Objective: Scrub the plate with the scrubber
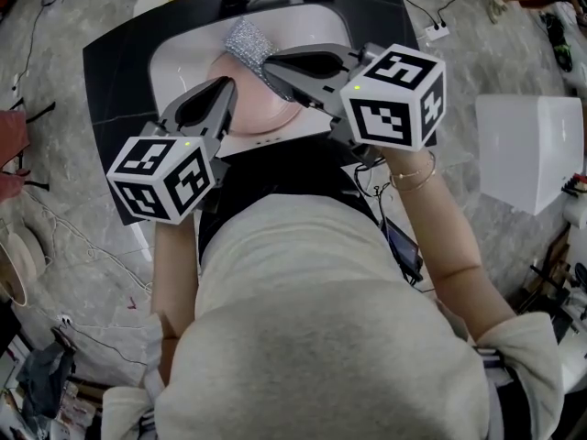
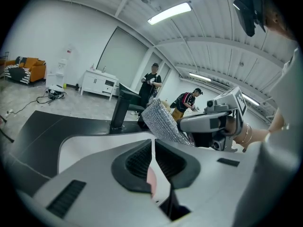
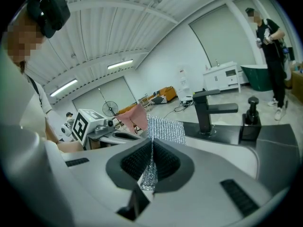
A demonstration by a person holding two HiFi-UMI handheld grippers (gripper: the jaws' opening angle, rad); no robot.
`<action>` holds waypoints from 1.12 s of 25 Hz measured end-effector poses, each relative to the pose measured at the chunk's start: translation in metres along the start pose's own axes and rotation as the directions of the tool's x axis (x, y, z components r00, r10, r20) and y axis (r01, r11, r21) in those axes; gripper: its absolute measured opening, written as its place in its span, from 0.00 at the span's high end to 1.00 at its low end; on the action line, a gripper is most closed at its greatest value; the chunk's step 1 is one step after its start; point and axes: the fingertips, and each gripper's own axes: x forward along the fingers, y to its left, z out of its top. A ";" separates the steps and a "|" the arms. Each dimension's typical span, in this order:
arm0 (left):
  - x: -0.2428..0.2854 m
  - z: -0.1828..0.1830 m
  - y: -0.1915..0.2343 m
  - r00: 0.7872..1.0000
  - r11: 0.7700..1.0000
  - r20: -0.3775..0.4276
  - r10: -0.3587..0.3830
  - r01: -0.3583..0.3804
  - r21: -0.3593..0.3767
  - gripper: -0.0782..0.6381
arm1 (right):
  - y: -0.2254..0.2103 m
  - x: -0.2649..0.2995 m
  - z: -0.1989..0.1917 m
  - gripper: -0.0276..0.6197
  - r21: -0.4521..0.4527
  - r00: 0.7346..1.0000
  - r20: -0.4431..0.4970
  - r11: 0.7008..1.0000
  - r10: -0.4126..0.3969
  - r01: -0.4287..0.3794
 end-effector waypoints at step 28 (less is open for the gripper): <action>-0.012 -0.021 -0.004 0.999 1.000 -0.033 0.010 -0.011 -0.023 0.84 | 0.014 -0.001 -0.025 0.93 -0.012 0.998 -0.057 1.000 0.021 -0.022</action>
